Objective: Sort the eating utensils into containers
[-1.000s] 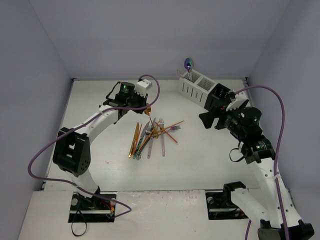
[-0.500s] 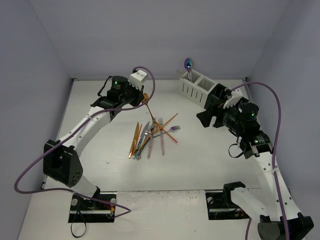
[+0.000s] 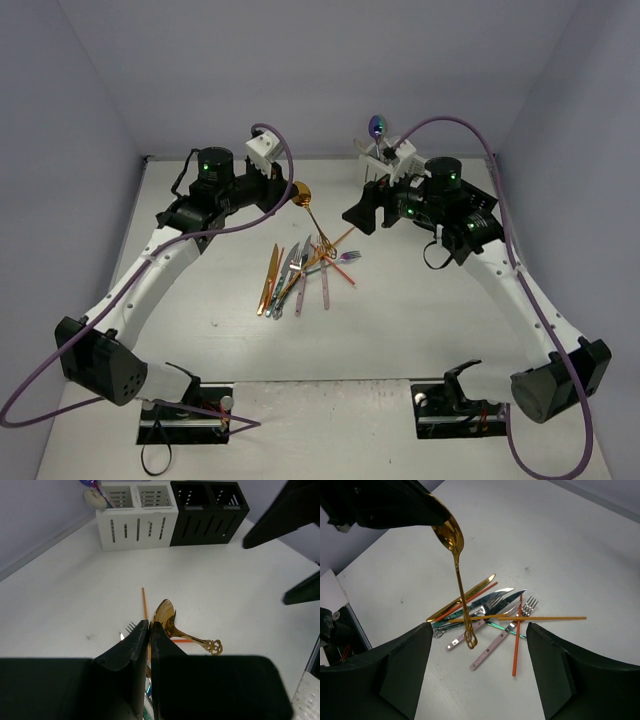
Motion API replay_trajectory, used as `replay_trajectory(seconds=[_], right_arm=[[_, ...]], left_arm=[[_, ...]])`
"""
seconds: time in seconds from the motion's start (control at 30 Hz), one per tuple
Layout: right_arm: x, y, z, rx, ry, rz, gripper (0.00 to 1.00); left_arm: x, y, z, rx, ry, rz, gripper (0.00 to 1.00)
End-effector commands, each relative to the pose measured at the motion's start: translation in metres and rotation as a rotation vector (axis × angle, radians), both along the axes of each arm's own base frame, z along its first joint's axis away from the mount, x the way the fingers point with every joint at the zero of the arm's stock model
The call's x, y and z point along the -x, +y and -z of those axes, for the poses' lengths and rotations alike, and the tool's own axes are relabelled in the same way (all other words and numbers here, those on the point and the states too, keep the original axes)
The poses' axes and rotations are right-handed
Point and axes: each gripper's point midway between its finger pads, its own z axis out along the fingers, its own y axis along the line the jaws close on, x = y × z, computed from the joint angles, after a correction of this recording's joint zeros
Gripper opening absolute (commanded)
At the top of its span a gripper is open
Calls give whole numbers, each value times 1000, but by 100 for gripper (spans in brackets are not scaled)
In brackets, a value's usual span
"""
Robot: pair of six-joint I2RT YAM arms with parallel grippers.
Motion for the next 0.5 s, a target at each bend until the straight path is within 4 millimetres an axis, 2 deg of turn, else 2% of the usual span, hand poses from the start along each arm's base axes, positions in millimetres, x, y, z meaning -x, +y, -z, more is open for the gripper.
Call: replay_trajectory(seconds=[0.0,0.17,0.3,0.47], right_arm=[[-17,23,-26,-16,-105,-86,73],[-32,46,-18,1,-97,-147,72],[-32,63,-28,-16,-115,-204,72],[-29,83,-24,-26,-98,-275,68]], left_arm=[[18,-3,-70,92,-170,41,0],[9,-5,-63,63,-175,23,0],[15,-14,-61,52,-180,59,0],[24,-19,-64,47,-203,92,0]])
